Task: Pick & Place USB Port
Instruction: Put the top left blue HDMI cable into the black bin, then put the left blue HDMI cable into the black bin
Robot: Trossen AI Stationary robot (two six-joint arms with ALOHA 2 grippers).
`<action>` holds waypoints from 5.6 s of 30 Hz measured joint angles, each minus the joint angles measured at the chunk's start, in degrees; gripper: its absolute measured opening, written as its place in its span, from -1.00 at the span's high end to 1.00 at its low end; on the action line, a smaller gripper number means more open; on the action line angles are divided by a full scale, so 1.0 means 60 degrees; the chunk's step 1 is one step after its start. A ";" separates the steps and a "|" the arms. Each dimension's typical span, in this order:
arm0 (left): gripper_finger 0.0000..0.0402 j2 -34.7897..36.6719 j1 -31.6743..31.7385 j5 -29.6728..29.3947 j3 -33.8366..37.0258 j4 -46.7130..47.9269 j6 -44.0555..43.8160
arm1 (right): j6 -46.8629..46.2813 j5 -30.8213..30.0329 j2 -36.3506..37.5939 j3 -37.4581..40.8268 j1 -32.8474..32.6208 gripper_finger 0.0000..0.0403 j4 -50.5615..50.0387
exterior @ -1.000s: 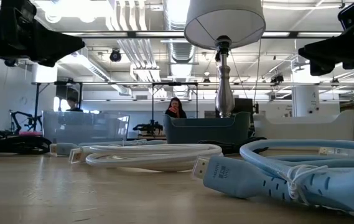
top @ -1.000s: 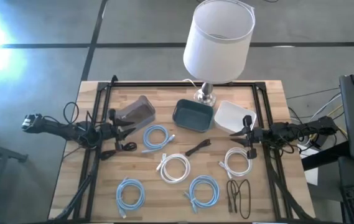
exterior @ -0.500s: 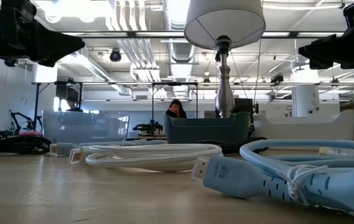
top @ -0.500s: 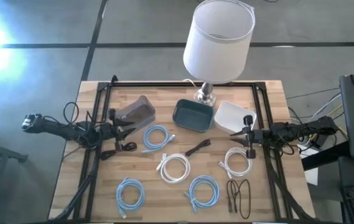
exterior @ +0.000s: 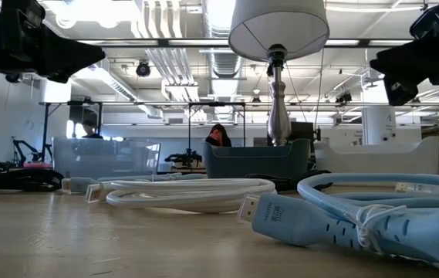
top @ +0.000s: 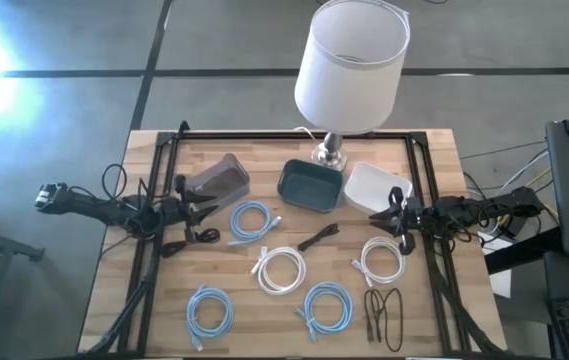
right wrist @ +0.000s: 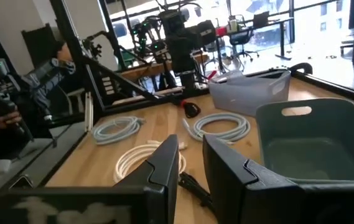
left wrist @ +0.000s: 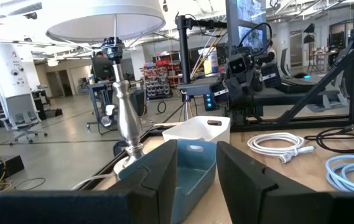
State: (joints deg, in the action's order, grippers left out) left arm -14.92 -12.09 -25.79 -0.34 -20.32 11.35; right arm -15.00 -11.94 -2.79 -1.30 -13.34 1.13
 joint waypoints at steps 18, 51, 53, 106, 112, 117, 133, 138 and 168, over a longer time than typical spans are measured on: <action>0.36 -0.0087 0.0010 -0.0015 -0.0157 -0.0168 -0.2146 | 0.4647 -0.2222 -0.0615 -0.0004 0.0023 0.59 0.4887; -0.11 -0.9996 0.0014 0.0703 -0.6226 0.3738 -0.4229 | 0.1241 -0.2278 -1.0149 -0.5964 0.0652 0.11 0.0108; -0.11 -1.0775 0.0015 0.0867 -0.6536 0.3940 -0.4290 | 0.1241 -0.2273 -1.0507 -0.6156 0.0652 0.12 0.0137; 0.75 -1.2255 0.0563 0.0213 -0.8545 0.6104 -0.6479 | 0.0811 -0.2259 -1.1573 -0.6467 0.0645 0.13 -0.0164; 0.75 -1.1120 0.0469 -0.1386 -0.8855 0.7665 -0.6163 | 0.0811 -0.2259 -1.1571 -0.6466 0.0645 0.13 -0.0173; 0.74 -1.0207 0.0515 -0.3053 -0.8885 0.9129 -0.6243 | 0.0811 -0.2259 -1.1570 -0.6466 0.0645 0.13 -0.0193; 0.73 -0.9828 0.1988 -0.3574 -0.7600 1.0368 -0.7097 | 0.0695 -0.2259 -1.1570 -0.6462 0.0645 0.13 -0.0197; 0.72 -0.9854 0.2470 -0.2498 -0.7219 1.0316 -0.7194 | 0.0748 -0.2259 -1.1566 -0.6462 0.0645 0.13 -0.0208; 0.25 -0.9854 0.2630 -0.1783 -0.7379 1.0139 -0.6542 | 0.0746 -0.2259 -1.1566 -0.6462 0.0645 0.13 -0.0219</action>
State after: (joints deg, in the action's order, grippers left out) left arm -74.04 3.69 -36.49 -44.61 40.52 -27.90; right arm -10.52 -25.50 -72.18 -40.07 -9.47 -0.19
